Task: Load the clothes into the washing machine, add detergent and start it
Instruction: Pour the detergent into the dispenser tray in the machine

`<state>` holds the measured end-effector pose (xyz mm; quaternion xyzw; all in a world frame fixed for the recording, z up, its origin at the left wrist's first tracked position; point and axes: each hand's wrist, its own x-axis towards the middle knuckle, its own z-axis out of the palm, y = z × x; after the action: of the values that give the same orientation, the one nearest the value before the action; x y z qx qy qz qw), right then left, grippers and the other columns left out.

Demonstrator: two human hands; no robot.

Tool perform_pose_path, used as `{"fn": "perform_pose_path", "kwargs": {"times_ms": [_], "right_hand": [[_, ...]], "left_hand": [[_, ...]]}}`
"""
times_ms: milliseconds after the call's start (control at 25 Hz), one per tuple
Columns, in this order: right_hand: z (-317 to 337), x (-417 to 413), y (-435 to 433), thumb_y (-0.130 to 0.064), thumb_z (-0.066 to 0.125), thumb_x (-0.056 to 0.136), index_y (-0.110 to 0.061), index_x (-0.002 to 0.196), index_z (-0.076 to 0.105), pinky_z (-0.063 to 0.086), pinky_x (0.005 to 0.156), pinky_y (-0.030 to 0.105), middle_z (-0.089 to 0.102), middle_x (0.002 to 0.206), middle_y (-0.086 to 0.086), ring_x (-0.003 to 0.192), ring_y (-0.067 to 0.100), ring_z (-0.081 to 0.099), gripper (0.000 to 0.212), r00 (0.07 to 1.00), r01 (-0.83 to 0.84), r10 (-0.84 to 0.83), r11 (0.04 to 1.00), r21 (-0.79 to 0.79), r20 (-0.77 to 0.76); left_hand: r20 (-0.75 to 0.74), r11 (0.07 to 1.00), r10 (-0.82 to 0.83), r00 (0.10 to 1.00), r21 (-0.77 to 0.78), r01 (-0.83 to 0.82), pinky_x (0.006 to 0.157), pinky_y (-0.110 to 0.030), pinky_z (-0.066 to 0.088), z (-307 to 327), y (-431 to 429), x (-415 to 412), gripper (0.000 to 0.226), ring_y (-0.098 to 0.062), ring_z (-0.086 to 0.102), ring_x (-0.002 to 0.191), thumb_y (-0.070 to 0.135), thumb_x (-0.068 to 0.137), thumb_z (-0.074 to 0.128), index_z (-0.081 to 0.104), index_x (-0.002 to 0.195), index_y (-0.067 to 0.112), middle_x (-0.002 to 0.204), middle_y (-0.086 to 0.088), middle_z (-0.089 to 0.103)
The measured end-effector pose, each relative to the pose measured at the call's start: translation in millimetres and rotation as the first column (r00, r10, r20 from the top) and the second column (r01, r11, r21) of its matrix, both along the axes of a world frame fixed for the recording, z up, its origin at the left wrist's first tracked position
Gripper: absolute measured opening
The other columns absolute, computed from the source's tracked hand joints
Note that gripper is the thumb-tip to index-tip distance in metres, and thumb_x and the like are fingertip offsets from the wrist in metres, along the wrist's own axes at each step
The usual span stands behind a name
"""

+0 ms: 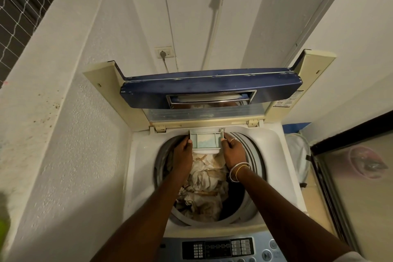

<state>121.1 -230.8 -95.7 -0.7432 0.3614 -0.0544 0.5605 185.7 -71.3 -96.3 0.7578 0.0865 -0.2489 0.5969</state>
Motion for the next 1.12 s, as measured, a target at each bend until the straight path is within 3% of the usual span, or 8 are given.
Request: {"fn": "perform_pose_path", "kwargs": {"times_ms": [80, 200, 440, 560, 640, 880, 1120], "right_hand": [[5, 2, 0, -0.024, 0.054, 0.1, -0.019, 0.121, 0.068, 0.044, 0.076, 0.014, 0.068, 0.098, -0.002, 0.088, 0.006, 0.062, 0.026, 1.0, -0.001, 0.0, 1.0, 0.029, 0.01], [6, 2, 0, -0.023, 0.055, 0.1, -0.019, 0.126, 0.066, 0.045, 0.086, 0.021, 0.069, 0.105, -0.002, 0.096, 0.009, 0.062, 0.029, 0.999, 0.008, -0.01, 0.999, 0.052, 0.035], [7, 4, 0, -0.022, 0.055, 0.099, -0.018, 0.127, 0.066, 0.048, 0.089, 0.025, 0.069, 0.109, -0.002, 0.097, 0.008, 0.062, 0.03, 0.999, 0.022, -0.024, 0.997, 0.071, 0.033], [8, 6, -1, -0.021, 0.054, 0.099, -0.017, 0.122, 0.067, 0.044, 0.07, 0.015, 0.067, 0.098, -0.002, 0.084, 0.0, 0.059, 0.027, 1.0, 0.023, -0.022, 0.999, 0.05, -0.018], [10, 8, -1, -0.022, 0.053, 0.1, -0.016, 0.118, 0.068, 0.042, 0.064, 0.017, 0.066, 0.092, -0.001, 0.078, 0.005, 0.059, 0.025, 0.998, 0.014, -0.013, 1.0, 0.017, -0.065], [8, 12, -1, -0.028, 0.052, 0.1, -0.014, 0.116, 0.07, 0.055, 0.086, 0.042, 0.07, 0.095, 0.008, 0.086, 0.025, 0.065, 0.028, 0.993, 0.0, -0.004, 0.999, -0.033, -0.119], [9, 10, 0, -0.029, 0.053, 0.099, -0.013, 0.12, 0.068, 0.055, 0.089, 0.041, 0.07, 0.102, 0.008, 0.093, 0.025, 0.066, 0.03, 0.995, -0.014, 0.009, 0.998, -0.059, -0.1]], "left_hand": [[0.0, 1.0, 0.013, 1.0, 0.005, -0.013, 0.103, -0.033, 0.048, 0, -1, 1, 0.036, -0.02, 0.06, 0.118, 0.025, 0.106, 0.042, 0.056, 0.138, 0.014, 0.131, -0.006, 0.064], [-0.008, 1.0, 0.025, 1.0, 0.0, -0.025, 0.104, -0.038, 0.049, 1, -3, 1, 0.036, -0.021, 0.061, 0.116, 0.025, 0.106, 0.043, 0.057, 0.137, 0.014, 0.131, -0.007, 0.064], [-0.038, 0.998, 0.05, 0.998, -0.023, -0.051, 0.099, -0.033, 0.05, -1, -4, 4, 0.036, -0.02, 0.063, 0.112, 0.024, 0.105, 0.045, 0.058, 0.136, 0.012, 0.127, -0.005, 0.065], [-0.038, 0.999, 0.032, 0.999, -0.001, -0.032, 0.099, -0.041, 0.053, -5, -2, 5, 0.038, -0.019, 0.066, 0.107, 0.03, 0.104, 0.046, 0.06, 0.135, 0.014, 0.125, -0.006, 0.068], [-0.05, 1.0, 0.029, 0.998, 0.009, -0.029, 0.1, -0.044, 0.053, -4, -1, 7, 0.037, -0.024, 0.066, 0.108, 0.031, 0.104, 0.046, 0.061, 0.134, 0.014, 0.123, -0.007, 0.069], [-0.099, 1.0, 0.002, 0.995, 0.03, 0.001, 0.101, -0.056, 0.047, -8, 1, 11, 0.039, -0.044, 0.058, 0.117, 0.041, 0.101, 0.047, 0.062, 0.131, 0.02, 0.119, -0.015, 0.069], [-0.073, 1.0, -0.003, 0.997, 0.03, 0.006, 0.101, -0.052, 0.048, -6, -1, 9, 0.035, -0.038, 0.06, 0.118, 0.031, 0.104, 0.046, 0.059, 0.134, 0.019, 0.126, -0.012, 0.067]]}}
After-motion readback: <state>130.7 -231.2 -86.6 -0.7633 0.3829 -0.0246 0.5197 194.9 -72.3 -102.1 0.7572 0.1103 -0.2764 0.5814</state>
